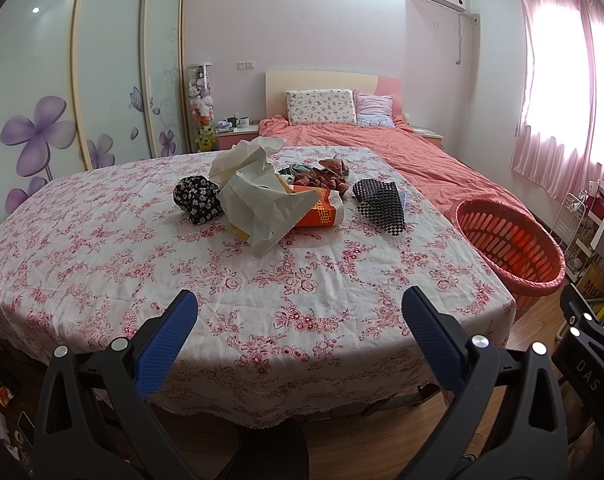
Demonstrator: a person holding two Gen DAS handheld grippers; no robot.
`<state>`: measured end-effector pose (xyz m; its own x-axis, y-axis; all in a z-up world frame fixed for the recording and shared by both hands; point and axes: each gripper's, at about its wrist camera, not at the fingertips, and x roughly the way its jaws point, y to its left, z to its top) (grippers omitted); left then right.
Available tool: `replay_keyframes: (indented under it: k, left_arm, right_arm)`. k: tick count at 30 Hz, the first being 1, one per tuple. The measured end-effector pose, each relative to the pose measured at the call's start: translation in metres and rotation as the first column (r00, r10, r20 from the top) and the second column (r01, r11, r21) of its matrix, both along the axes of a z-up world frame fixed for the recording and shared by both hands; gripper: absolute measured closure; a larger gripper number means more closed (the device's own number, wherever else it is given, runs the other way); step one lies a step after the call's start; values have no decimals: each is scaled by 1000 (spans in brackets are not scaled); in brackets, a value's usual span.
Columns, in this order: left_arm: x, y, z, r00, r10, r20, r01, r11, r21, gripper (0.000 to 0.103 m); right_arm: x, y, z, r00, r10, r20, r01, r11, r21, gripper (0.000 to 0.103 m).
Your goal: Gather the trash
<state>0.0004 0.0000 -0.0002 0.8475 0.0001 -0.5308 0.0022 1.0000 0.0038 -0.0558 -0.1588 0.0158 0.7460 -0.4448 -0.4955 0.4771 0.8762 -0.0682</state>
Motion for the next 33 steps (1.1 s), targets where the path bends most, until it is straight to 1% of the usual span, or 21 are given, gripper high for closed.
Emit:
replay_keyframes:
  k: [21,27,31,33]
  left_arm:
    - [2,1,-3,1000,9,-3,-9,1000,4,2]
    - [13,13,-7,999,32,-8,-32,999,8,2]
    - [24,26,-6,998,54,-22,-54,999,-5,2]
    - [30,33,-7,998,54,-38,-55,998,-26,2]
  right_arm:
    - [1,1,-1,1000,7,1,-7,1000,9,4]
    - [24,6,-3,999,50,8,-50,998,24,4]
    - [45,8,-1,995,96,17,-97,993,72,4]
    - [63,10,-3,990,141,12,-142,983,115,4]
